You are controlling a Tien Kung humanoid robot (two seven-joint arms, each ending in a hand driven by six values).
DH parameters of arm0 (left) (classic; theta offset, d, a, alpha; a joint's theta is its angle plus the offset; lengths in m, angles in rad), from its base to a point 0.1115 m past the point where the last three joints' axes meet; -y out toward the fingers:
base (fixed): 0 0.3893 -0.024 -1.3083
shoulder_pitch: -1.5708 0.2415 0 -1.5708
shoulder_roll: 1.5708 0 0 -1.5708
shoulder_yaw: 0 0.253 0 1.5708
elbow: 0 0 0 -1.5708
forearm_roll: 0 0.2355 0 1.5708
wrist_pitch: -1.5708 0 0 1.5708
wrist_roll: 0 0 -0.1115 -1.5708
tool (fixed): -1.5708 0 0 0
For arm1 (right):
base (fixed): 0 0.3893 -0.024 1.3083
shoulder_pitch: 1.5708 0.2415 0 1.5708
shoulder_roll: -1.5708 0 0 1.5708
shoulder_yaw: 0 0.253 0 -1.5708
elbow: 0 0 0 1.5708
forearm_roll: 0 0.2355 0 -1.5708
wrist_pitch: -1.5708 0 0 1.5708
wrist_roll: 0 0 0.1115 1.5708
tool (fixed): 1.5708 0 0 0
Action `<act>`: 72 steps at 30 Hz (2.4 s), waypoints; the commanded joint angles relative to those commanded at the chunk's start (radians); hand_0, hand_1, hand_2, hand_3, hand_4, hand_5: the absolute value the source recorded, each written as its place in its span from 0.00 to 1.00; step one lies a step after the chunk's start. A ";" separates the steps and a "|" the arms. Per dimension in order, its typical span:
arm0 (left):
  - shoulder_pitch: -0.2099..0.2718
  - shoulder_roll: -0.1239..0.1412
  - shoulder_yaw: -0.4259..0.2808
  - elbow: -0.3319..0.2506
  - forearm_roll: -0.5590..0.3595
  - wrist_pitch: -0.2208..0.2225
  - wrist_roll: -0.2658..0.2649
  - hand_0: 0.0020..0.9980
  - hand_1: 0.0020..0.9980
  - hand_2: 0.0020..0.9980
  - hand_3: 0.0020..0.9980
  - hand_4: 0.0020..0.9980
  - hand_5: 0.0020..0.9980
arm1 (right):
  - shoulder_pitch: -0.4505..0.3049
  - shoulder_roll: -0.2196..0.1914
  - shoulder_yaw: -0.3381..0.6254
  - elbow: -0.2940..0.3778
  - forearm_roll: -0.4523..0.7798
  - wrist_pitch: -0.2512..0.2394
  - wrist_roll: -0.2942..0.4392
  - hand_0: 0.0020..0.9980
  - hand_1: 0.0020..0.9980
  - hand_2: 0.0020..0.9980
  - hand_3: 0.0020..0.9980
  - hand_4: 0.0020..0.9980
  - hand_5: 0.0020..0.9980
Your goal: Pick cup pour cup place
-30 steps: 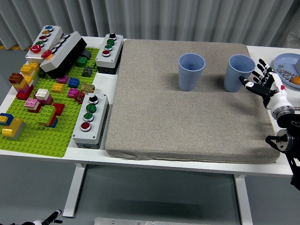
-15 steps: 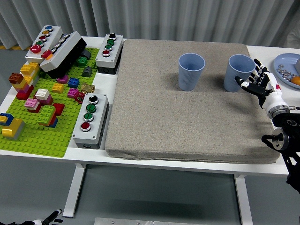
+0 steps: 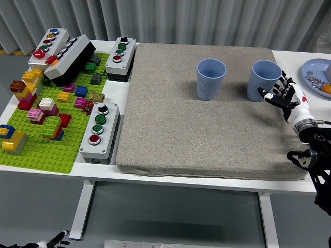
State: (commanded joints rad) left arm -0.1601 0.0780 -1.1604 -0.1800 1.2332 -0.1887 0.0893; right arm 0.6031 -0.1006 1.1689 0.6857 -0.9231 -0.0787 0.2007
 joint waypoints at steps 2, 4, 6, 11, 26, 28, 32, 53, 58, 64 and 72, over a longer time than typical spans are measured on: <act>-0.001 0.000 0.001 0.000 0.000 0.000 0.000 0.84 0.83 0.91 0.79 0.62 1.00 | 0.002 0.001 -0.001 -0.007 0.001 0.001 0.004 0.99 0.93 1.00 0.97 0.82 0.20; -0.003 0.000 0.003 0.000 0.000 0.001 -0.001 0.84 0.83 0.91 0.80 0.62 1.00 | 0.005 0.002 -0.001 -0.014 0.003 0.002 0.008 0.98 0.93 1.00 0.97 0.82 0.20; -0.005 -0.001 0.004 0.000 0.000 0.001 -0.001 0.84 0.83 0.91 0.80 0.62 1.00 | 0.007 0.002 -0.003 -0.018 0.004 0.003 0.009 0.98 0.93 1.00 0.97 0.82 0.20; -0.008 -0.001 0.009 0.000 0.000 0.001 -0.002 0.84 0.83 0.91 0.80 0.62 1.00 | 0.017 0.004 -0.004 -0.031 0.004 0.004 0.011 0.98 0.93 1.00 0.97 0.82 0.20; -0.019 0.000 0.015 0.000 -0.001 0.000 -0.001 0.84 0.83 0.90 0.80 0.62 1.00 | 0.057 0.021 -0.018 -0.066 0.006 0.007 0.014 0.98 0.93 1.00 0.97 0.82 0.20; -0.018 0.000 0.016 0.000 -0.002 0.001 -0.002 0.84 0.83 0.91 0.80 0.62 1.00 | 0.057 0.024 -0.018 -0.070 0.006 0.008 0.013 0.98 0.93 1.00 0.97 0.82 0.20; -0.020 0.000 0.018 0.000 -0.002 0.000 -0.001 0.84 0.83 0.91 0.80 0.62 1.00 | 0.058 0.026 -0.016 -0.076 0.006 0.009 0.014 0.98 0.93 1.00 0.97 0.82 0.20; -0.024 0.000 0.024 0.000 -0.003 0.001 -0.001 0.84 0.83 0.91 0.80 0.62 1.00 | 0.074 0.034 -0.026 -0.094 0.014 0.016 0.018 0.99 0.93 1.00 0.96 0.82 0.20; -0.024 -0.001 0.021 0.000 0.004 0.002 0.000 0.84 0.83 0.91 0.80 0.62 1.00 | 0.086 0.036 -0.033 -0.103 0.018 0.019 0.020 0.99 0.93 1.00 0.96 0.82 0.20; -0.027 0.000 0.024 0.000 0.003 0.001 0.000 0.84 0.84 0.91 0.80 0.62 1.00 | 0.103 0.039 -0.036 -0.111 0.018 0.022 0.021 0.99 0.93 1.00 0.96 0.81 0.20; -0.033 0.000 0.025 0.000 0.001 0.001 0.001 0.84 0.84 0.91 0.80 0.62 1.00 | 0.111 0.040 -0.030 -0.117 0.019 0.022 0.021 0.99 0.93 1.00 0.96 0.81 0.20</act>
State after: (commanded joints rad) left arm -0.1931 0.0785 -1.1352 -0.1800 1.2347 -0.1881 0.0900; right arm 0.7142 -0.0604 1.1393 0.5689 -0.9046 -0.0568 0.2214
